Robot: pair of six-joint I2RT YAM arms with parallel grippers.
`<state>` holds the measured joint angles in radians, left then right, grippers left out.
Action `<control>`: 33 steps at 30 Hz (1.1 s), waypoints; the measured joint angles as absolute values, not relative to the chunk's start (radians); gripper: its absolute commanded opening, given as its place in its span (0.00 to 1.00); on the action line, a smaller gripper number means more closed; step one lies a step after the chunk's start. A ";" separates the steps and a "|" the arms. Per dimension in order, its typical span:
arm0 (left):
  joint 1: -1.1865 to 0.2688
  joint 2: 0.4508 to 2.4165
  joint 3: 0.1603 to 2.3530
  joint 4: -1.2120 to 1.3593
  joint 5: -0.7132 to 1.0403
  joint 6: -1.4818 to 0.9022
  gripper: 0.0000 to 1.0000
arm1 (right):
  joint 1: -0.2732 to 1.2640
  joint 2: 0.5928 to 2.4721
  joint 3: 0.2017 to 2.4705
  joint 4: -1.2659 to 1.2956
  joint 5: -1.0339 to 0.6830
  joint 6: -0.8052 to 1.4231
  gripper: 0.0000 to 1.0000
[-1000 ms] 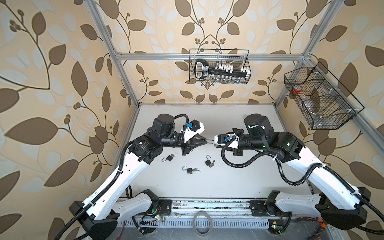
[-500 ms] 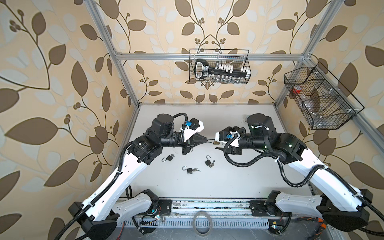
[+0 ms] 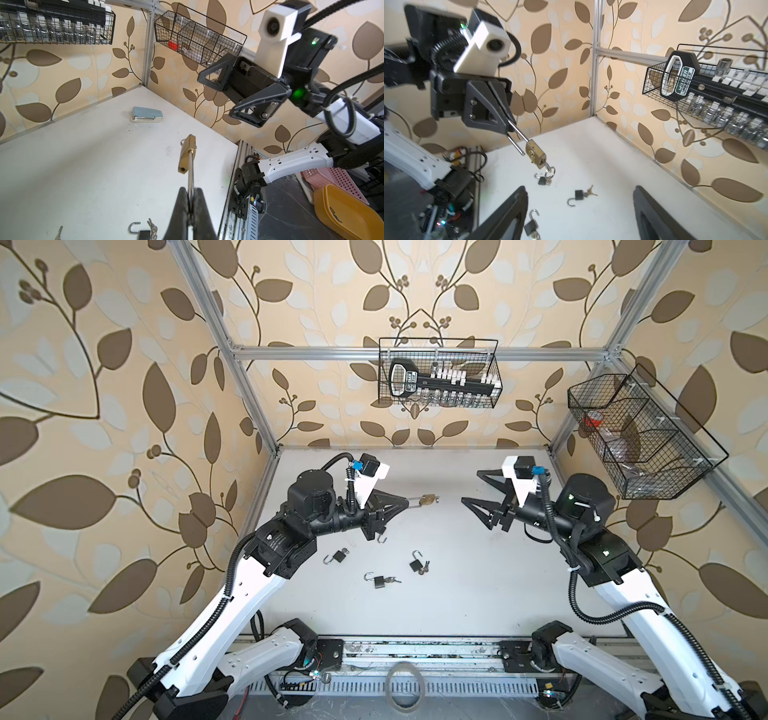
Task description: Lock with the key
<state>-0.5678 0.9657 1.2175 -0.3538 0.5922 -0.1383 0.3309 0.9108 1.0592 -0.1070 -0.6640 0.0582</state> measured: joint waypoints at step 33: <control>-0.568 1.000 1.249 -0.145 0.883 -0.316 0.00 | 0.516 1.036 1.102 0.207 -1.019 0.213 0.36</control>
